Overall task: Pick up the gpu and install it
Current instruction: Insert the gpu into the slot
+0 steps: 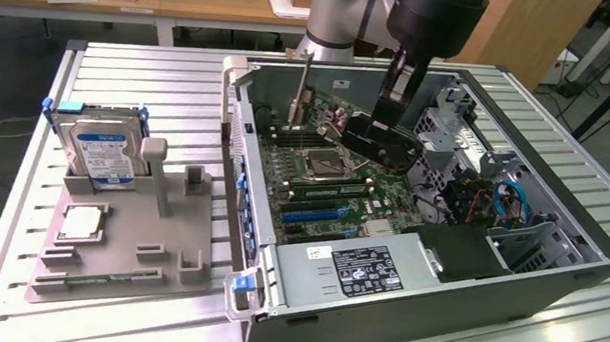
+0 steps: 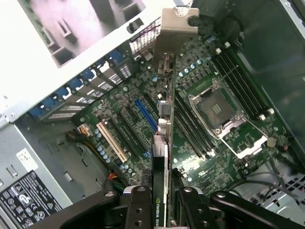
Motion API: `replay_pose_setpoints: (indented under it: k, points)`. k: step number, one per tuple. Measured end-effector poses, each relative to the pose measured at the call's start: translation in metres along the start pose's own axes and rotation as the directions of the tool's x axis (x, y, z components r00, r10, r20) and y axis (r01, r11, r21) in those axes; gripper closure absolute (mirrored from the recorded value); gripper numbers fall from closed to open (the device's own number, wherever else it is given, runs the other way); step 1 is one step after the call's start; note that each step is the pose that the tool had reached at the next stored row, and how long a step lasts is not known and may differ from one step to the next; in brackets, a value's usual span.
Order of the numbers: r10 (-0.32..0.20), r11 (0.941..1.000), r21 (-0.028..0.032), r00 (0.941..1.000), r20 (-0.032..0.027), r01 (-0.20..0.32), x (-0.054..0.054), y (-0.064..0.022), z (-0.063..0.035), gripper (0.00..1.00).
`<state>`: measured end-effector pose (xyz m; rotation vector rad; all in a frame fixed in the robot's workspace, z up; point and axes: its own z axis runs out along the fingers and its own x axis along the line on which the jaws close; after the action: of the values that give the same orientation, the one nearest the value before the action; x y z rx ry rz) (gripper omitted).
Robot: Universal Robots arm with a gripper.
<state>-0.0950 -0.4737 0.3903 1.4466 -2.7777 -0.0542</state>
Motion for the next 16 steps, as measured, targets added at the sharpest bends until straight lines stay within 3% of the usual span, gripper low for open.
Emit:
replay_pose_setpoints:
  k: [4,8,11,16]
  points:
    - [-0.064,0.9980,-0.0006,0.9980,-0.0023,0.064,-0.0004,-0.0006,0.0010,0.74]
    - [-0.128,0.9918,-0.0013,0.9918,-0.0045,0.128,-0.0007,-0.0011,0.0021,0.74]
    - [-0.175,0.9846,-0.0019,0.9846,-0.0061,0.175,-0.0010,-0.0015,0.0029,0.74]
    - [-0.252,0.9678,-0.0031,0.9678,-0.0086,0.252,-0.0013,-0.0020,0.0043,0.74]
